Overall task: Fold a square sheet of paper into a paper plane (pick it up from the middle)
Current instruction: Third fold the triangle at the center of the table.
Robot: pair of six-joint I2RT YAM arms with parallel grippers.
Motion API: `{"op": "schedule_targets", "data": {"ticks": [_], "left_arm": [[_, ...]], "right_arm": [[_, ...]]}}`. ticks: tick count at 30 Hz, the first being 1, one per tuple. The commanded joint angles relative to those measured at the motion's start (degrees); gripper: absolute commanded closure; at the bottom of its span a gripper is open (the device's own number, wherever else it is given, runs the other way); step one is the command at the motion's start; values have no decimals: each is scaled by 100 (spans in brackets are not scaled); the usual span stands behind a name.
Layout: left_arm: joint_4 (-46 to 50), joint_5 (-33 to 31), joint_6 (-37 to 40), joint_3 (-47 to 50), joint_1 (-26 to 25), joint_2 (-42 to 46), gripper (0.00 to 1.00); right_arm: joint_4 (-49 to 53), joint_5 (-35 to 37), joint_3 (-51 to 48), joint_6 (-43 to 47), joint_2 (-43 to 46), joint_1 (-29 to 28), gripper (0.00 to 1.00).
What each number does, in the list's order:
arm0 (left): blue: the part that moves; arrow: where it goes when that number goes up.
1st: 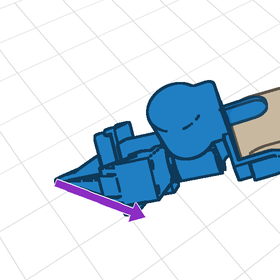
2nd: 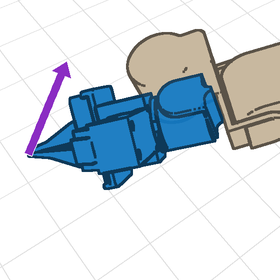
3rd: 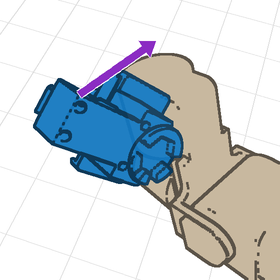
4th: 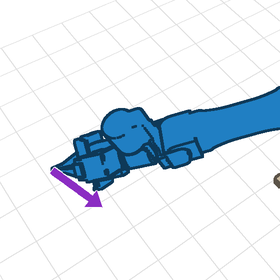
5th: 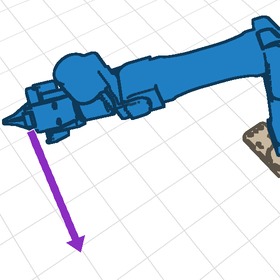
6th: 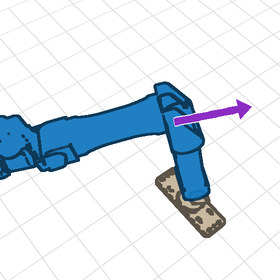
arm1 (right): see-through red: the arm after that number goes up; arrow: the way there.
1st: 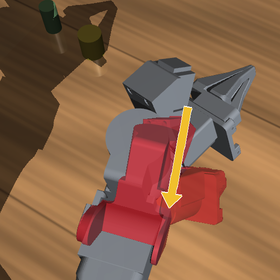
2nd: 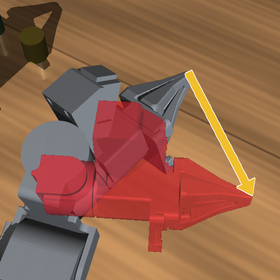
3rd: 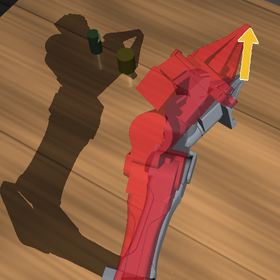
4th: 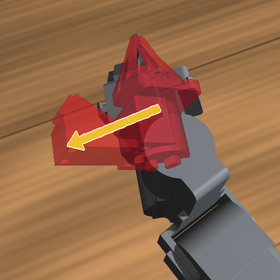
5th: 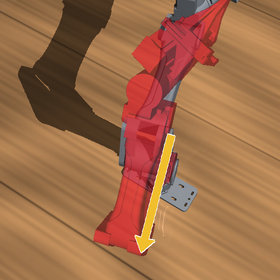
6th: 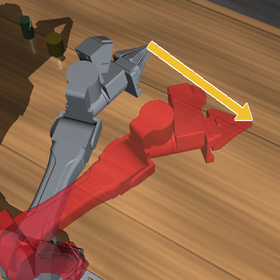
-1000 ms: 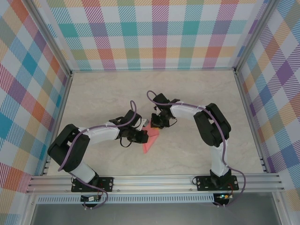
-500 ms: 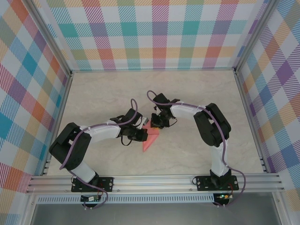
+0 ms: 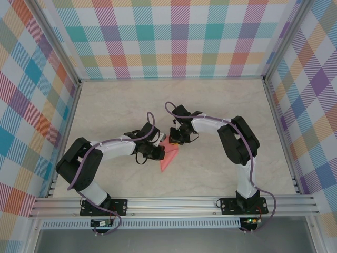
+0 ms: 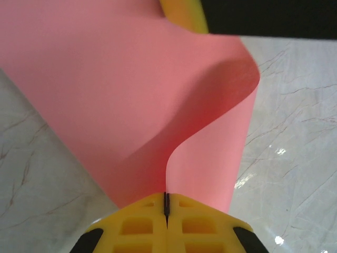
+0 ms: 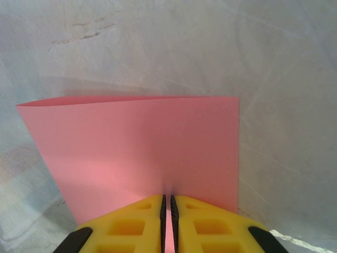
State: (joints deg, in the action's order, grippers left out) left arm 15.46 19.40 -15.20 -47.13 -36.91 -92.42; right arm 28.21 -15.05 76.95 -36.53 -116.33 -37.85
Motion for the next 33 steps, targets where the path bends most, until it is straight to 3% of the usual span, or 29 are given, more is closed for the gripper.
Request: {"op": "schedule_targets", "data": {"ticks": [1, 33], "left_arm": [[100, -159, 42, 95, 87, 118, 97], [-313, -191, 70, 168, 87, 74, 94]], "right_arm": [[228, 42, -92, -9, -101, 9, 85], [230, 57, -144, -76, -137, -43, 84]]}}
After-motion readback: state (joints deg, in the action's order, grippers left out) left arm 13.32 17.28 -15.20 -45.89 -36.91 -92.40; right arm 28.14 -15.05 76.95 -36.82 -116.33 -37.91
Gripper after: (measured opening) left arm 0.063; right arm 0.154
